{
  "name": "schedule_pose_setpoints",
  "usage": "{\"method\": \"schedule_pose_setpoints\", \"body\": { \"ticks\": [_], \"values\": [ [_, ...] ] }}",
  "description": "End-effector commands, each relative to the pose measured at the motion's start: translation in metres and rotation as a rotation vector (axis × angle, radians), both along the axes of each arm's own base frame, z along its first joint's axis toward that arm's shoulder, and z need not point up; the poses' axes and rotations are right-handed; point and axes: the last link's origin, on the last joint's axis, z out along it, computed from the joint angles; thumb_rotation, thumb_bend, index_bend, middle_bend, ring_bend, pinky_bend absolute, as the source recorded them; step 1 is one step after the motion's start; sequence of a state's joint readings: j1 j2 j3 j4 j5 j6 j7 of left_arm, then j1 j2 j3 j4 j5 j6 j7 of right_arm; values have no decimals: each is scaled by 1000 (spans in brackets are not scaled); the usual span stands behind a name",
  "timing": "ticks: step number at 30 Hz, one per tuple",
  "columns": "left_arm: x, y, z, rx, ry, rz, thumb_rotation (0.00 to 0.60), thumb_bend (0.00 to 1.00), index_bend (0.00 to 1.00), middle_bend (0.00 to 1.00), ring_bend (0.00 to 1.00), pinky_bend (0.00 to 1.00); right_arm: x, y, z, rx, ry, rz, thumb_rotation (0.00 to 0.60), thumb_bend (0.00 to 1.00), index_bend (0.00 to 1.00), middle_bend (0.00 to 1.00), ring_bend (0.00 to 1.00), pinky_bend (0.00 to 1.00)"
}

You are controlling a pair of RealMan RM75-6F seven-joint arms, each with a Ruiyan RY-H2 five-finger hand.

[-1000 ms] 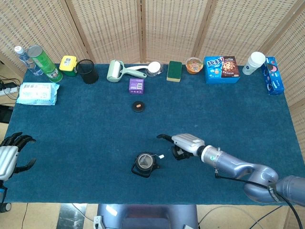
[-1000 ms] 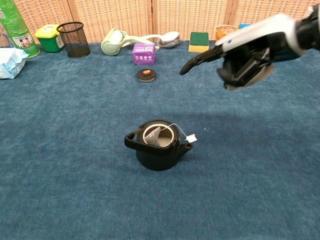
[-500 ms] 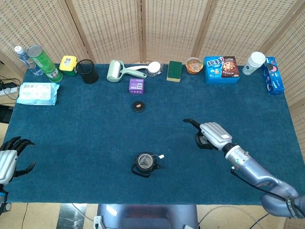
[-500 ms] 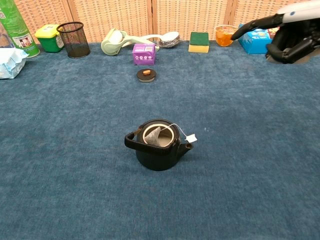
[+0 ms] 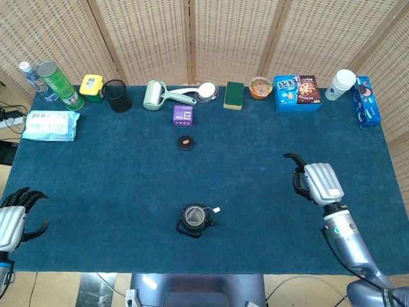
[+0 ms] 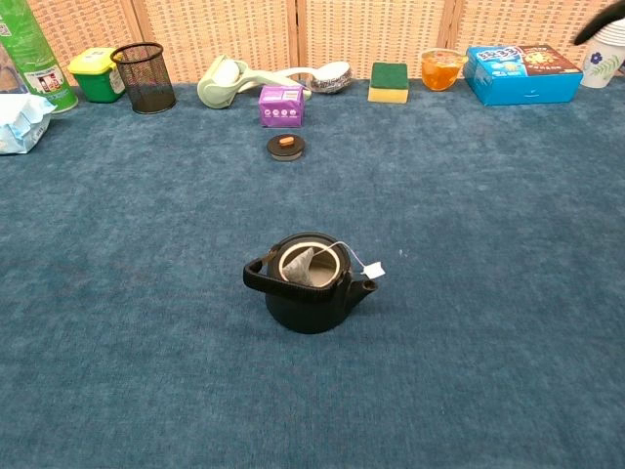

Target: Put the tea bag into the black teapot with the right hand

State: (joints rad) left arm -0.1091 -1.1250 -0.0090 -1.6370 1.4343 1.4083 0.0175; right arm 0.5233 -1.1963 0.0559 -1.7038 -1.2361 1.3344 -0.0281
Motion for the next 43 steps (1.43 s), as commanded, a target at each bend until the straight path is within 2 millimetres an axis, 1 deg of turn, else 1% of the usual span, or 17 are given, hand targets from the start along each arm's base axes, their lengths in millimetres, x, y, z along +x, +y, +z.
{"method": "schedule_pose_setpoints", "body": {
  "ticks": [1, 6, 10, 12, 15, 20, 25, 32, 37, 43],
  "values": [
    [0, 0, -1, 4, 9, -7, 600, 319, 304, 251, 120, 153, -17, 17, -3, -50, 15, -49, 600, 753, 237, 727, 811, 815],
    [-2, -2, -6, 3, 9, -12, 600, 318, 304, 251, 120, 153, -28, 29, -5, -47, 41, -71, 600, 754, 281, 697, 761, 777],
    [-3, -2, -7, 5, 8, -11, 600, 319, 304, 251, 120, 153, -34, 33, -5, -48, 56, -85, 600, 752, 292, 677, 727, 733],
    [-5, -3, -8, 8, 7, -7, 600, 319, 304, 251, 120, 153, -37, 35, -6, -54, 61, -96, 600, 744, 293, 674, 721, 719],
    [-11, -6, -9, 23, 17, 20, 600, 319, 304, 251, 120, 153, -51, 38, -7, -107, 92, -133, 600, 728, 293, 672, 718, 715],
    [-13, -10, -7, 27, 20, 23, 600, 318, 304, 251, 120, 153, -65, 46, -8, -144, 105, -172, 600, 713, 309, 672, 717, 710],
    [-15, -17, -6, 27, 15, 40, 600, 319, 304, 251, 120, 153, -79, 61, -4, -171, 108, -207, 600, 711, 314, 672, 707, 694],
    [-17, -24, -5, 27, 6, 56, 600, 319, 304, 251, 120, 153, -86, 76, 3, -184, 107, -224, 600, 701, 334, 666, 690, 669],
    [-15, -25, -4, 24, 2, 53, 600, 319, 304, 251, 120, 153, -85, 79, 3, -179, 101, -218, 600, 699, 344, 665, 688, 666],
    [-15, -25, -4, 19, 2, 66, 600, 318, 304, 251, 120, 154, -88, 76, 1, -163, 97, -227, 600, 698, 352, 663, 694, 664]
  ]
}}
